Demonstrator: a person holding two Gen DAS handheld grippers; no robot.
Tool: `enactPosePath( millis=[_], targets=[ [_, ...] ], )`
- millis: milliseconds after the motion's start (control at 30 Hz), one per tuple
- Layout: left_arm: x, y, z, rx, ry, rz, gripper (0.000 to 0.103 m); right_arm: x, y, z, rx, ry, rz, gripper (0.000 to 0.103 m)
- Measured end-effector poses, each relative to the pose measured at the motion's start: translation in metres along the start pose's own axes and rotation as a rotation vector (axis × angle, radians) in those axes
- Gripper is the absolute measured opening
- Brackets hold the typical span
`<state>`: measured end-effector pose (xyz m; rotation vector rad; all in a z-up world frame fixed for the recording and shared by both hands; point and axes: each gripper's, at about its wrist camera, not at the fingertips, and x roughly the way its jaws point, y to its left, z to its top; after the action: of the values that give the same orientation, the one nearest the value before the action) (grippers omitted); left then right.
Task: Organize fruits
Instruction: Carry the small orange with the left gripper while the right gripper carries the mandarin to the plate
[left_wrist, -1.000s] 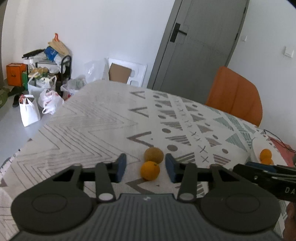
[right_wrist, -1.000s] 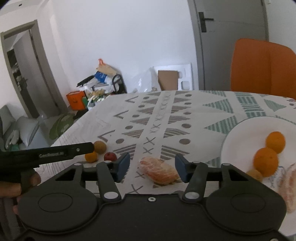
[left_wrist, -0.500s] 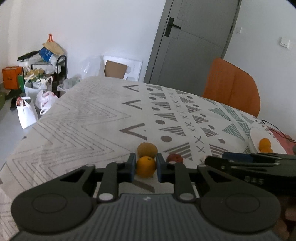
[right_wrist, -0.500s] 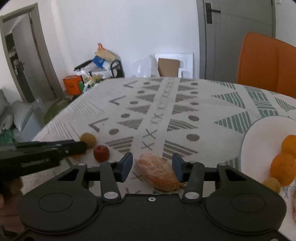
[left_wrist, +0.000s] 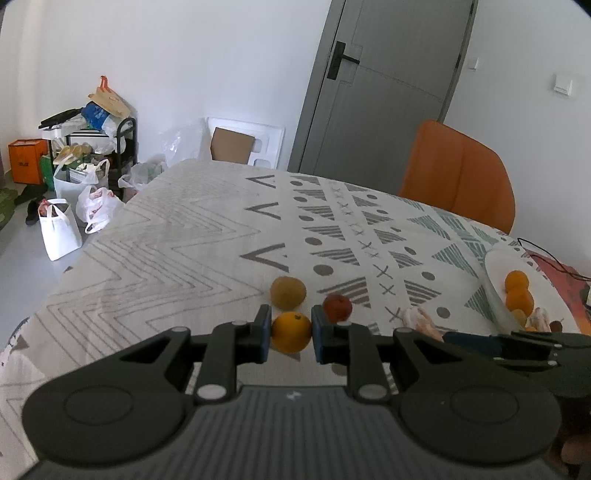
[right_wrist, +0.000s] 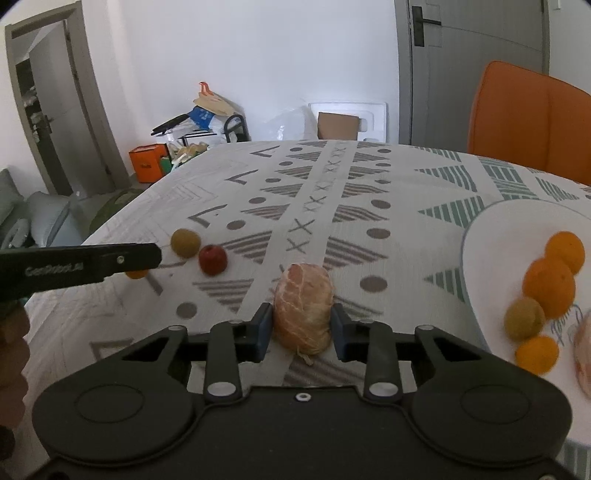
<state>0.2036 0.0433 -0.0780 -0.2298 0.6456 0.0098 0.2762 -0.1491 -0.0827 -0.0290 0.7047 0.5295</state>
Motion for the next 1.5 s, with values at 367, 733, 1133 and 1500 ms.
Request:
enactPosePath(
  millis=[367, 733, 1133, 1500],
  targets=[
    [-0.020, -0.015, 0.002, 0.021, -0.047, -0.009, 0.021, -0.030, -0.008, -0.003, 0.071, -0.075, 0.033, 0.028],
    [-0.030, -0.050, 0.013, 0.059, -0.097, -0.057, 0.021, -0.063, -0.033, -0.002, 0.118, -0.174, 0.024, 0.028],
    [-0.021, -0.088, 0.017, 0.100, -0.106, -0.128, 0.021, -0.081, -0.067, -0.007, 0.169, -0.218, -0.034, 0.028],
    [-0.008, -0.119, 0.023, 0.134, -0.101, -0.154, 0.021, -0.089, -0.108, -0.004, 0.209, -0.244, -0.092, 0.028]
  ],
)
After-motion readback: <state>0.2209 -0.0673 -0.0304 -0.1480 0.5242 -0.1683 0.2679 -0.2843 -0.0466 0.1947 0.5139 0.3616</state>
